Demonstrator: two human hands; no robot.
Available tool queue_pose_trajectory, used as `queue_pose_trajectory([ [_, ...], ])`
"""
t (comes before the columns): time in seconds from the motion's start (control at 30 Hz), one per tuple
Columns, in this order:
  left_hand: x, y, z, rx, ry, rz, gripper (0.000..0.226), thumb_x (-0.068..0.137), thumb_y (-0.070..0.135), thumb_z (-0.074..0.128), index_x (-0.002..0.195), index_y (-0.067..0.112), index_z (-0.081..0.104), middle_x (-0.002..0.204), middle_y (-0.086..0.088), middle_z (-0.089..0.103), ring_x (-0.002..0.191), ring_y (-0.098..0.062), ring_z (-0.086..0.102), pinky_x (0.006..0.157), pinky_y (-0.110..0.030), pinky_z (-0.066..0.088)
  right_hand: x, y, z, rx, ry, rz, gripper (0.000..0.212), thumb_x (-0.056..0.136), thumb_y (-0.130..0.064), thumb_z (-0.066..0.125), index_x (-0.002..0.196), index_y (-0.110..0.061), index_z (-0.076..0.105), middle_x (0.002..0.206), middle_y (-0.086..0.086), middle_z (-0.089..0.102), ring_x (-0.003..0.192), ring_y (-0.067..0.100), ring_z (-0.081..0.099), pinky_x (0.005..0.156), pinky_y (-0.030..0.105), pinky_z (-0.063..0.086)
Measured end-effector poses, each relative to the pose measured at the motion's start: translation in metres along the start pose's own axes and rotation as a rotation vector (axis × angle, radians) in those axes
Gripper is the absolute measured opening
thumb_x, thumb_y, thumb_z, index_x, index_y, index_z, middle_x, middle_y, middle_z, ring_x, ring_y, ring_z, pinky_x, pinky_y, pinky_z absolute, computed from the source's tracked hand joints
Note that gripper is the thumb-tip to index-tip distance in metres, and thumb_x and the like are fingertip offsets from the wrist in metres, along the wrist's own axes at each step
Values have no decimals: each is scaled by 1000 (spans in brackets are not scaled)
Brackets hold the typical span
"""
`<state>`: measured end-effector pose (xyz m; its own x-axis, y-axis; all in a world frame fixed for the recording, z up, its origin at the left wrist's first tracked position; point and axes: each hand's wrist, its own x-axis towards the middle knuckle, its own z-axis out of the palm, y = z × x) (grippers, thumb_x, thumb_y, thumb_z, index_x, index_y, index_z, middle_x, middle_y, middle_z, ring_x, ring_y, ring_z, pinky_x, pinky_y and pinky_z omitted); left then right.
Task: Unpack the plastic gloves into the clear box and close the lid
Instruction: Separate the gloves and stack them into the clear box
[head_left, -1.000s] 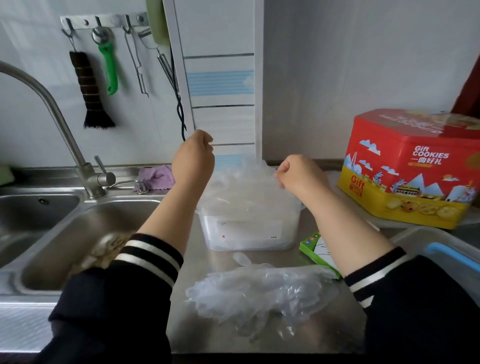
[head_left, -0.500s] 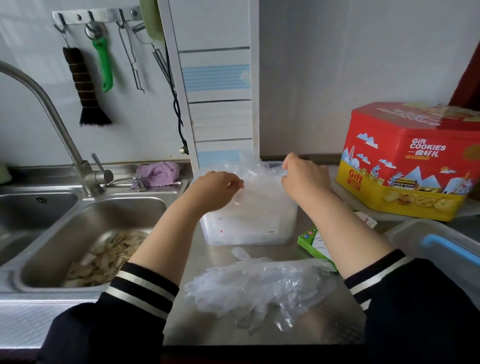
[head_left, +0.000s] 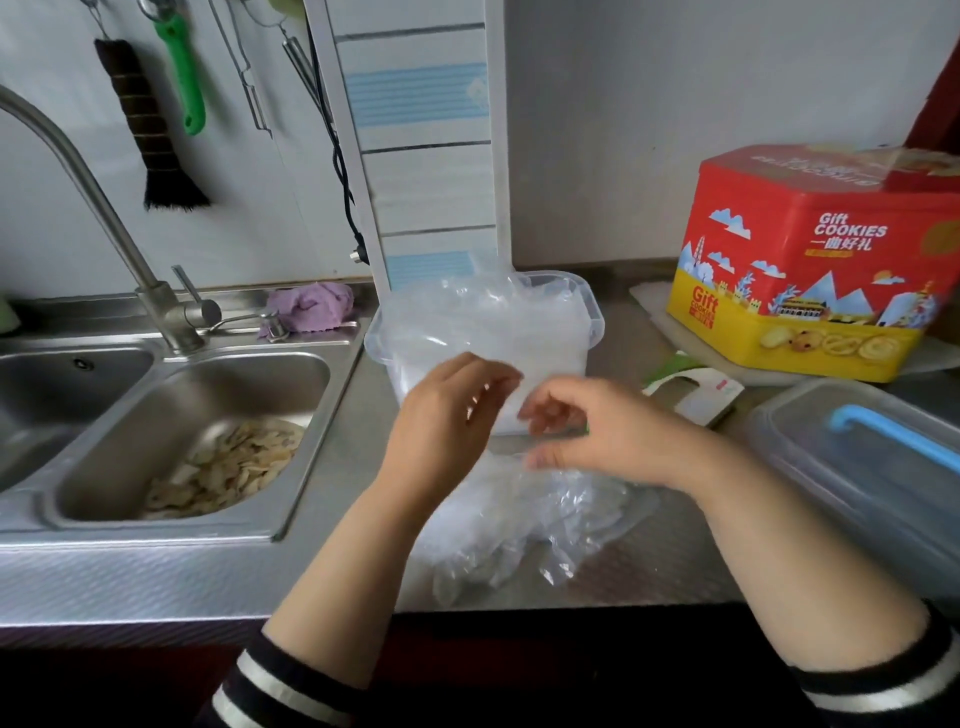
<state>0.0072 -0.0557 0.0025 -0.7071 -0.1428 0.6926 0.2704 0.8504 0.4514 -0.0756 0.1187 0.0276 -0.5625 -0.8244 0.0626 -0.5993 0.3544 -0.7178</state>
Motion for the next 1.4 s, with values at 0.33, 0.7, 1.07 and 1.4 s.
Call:
queue_pose_trajectory([
  [0.33, -43, -8, 18, 12, -264, -257, 28, 81, 25, 75, 106, 25, 64, 84, 23, 53, 88, -5, 49, 76, -8, 35, -15, 32, 15, -139, 142, 140, 11, 83, -39, 70, 81, -30, 64, 76, -11, 62, 75, 9, 58, 74, 36, 48],
  [0.7, -25, 4, 7, -72, -339, -248, 51, 80, 62, 56, 115, 26, 61, 104, 15, 62, 99, -5, 49, 85, -12, 35, -5, 14, 2, 129, 258, 42, 20, 92, -38, 59, 96, -28, 76, 95, -5, 74, 95, 9, 66, 89, 33, 51],
  [1.07, 18, 12, -11, -295, -141, -377, 7, 87, 24, 70, 81, 22, 69, 76, 7, 69, 79, -14, 65, 79, -27, 51, 4, -5, -19, 223, 248, 0, 46, 75, -55, 63, 115, -32, 58, 111, -14, 64, 100, -1, 58, 86, 22, 46],
  [1.4, 53, 12, -39, -360, -58, -360, 15, 91, 24, 65, 82, 12, 65, 58, 7, 59, 55, -6, 58, 62, -18, 45, 19, -8, -37, 344, 399, 51, 13, 91, -15, 64, 101, -9, 68, 90, 0, 72, 69, -2, 66, 66, 7, 49],
])
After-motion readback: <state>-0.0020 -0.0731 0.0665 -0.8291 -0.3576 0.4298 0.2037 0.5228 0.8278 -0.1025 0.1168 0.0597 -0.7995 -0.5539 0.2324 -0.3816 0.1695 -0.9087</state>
